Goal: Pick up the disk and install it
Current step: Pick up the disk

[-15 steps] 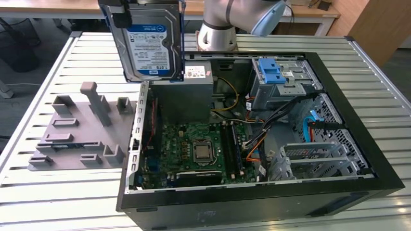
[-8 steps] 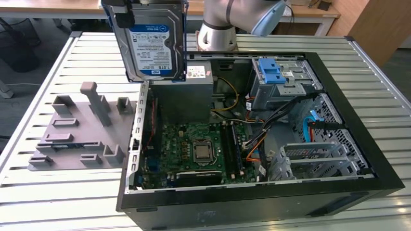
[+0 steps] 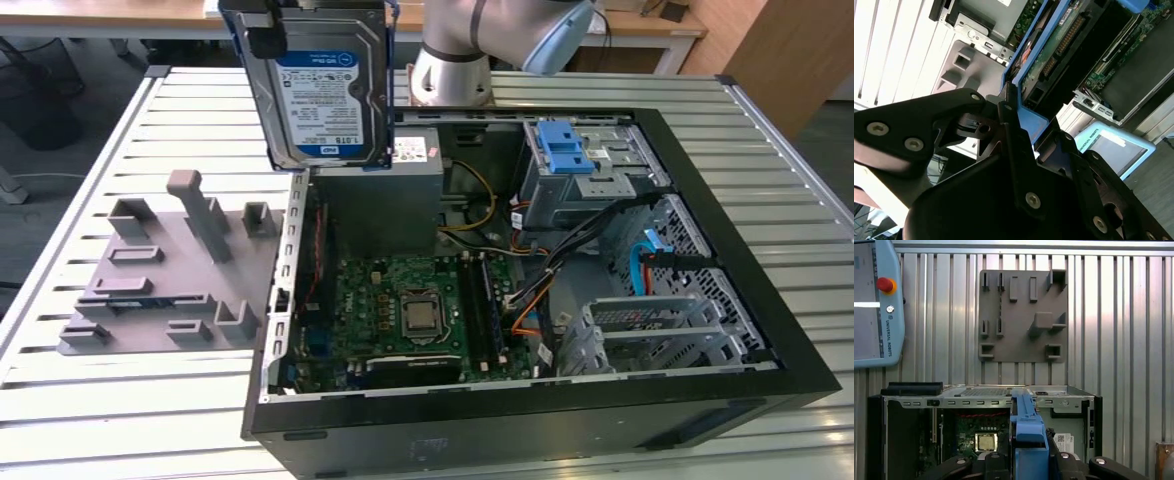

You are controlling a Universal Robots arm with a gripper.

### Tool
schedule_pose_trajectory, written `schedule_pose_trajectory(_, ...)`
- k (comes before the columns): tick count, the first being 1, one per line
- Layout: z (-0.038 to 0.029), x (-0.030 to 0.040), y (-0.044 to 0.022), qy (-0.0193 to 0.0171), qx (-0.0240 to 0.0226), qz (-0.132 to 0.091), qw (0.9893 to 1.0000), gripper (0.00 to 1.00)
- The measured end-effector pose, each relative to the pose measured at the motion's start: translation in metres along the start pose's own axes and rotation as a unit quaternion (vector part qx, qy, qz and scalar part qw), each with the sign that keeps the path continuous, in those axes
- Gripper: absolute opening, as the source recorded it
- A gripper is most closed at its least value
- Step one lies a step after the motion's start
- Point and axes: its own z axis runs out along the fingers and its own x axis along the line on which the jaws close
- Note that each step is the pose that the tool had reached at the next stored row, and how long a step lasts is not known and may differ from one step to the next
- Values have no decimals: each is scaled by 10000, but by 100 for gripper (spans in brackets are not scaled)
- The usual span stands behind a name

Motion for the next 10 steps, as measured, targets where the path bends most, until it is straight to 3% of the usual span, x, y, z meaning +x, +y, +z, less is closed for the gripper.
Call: schedule_pose_trajectory(10, -1, -1, -56, 0, 0, 0, 10000, 36)
